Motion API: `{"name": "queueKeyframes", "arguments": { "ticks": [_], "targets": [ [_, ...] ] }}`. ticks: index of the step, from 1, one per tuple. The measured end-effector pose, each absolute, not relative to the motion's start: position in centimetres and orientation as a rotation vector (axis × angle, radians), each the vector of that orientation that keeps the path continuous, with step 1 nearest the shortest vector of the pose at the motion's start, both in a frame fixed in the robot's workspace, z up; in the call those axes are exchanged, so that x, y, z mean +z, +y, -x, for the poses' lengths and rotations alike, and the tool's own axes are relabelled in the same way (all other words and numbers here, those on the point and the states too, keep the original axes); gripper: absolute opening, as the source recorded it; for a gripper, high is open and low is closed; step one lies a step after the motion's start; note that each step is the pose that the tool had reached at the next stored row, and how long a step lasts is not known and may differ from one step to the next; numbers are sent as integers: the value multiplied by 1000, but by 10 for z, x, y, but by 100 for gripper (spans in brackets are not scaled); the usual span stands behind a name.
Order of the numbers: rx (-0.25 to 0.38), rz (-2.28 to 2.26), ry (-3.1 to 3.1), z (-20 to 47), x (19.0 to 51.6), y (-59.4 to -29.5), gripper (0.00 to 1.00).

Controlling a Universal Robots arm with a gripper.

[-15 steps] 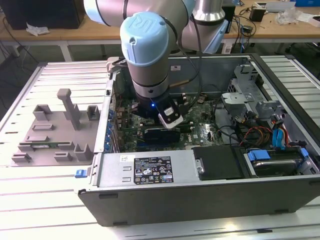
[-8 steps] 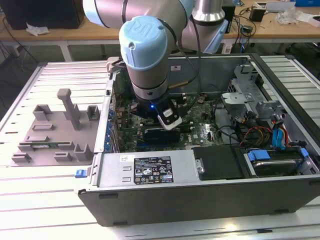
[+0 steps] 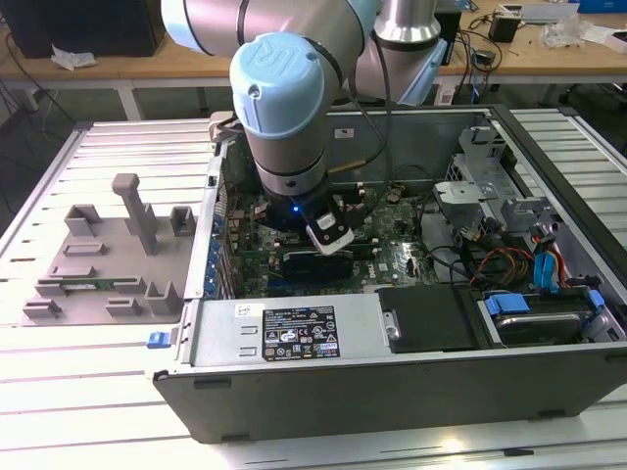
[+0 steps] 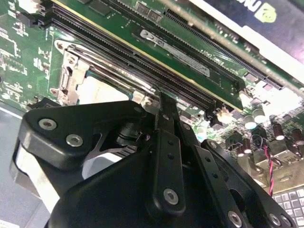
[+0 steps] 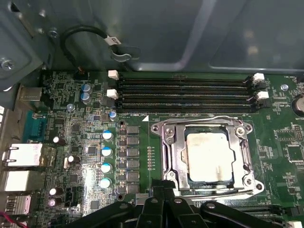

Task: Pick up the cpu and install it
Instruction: 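Install the second cpu locking lever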

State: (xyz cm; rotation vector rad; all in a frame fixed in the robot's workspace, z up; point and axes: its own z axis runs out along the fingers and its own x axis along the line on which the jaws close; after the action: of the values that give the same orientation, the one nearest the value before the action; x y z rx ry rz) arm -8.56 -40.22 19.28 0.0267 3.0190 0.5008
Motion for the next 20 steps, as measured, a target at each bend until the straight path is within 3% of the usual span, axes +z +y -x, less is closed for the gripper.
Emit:
{"name": "queueKeyframes", "arguments": {
  "ticks": [11,18,20],
  "targets": [
    [488,-29,3021,85,209,-402,11],
    [385,-44,3043,81,222,-402,11],
    [381,-53,3043,75,222,-400,11]
  ]
}}
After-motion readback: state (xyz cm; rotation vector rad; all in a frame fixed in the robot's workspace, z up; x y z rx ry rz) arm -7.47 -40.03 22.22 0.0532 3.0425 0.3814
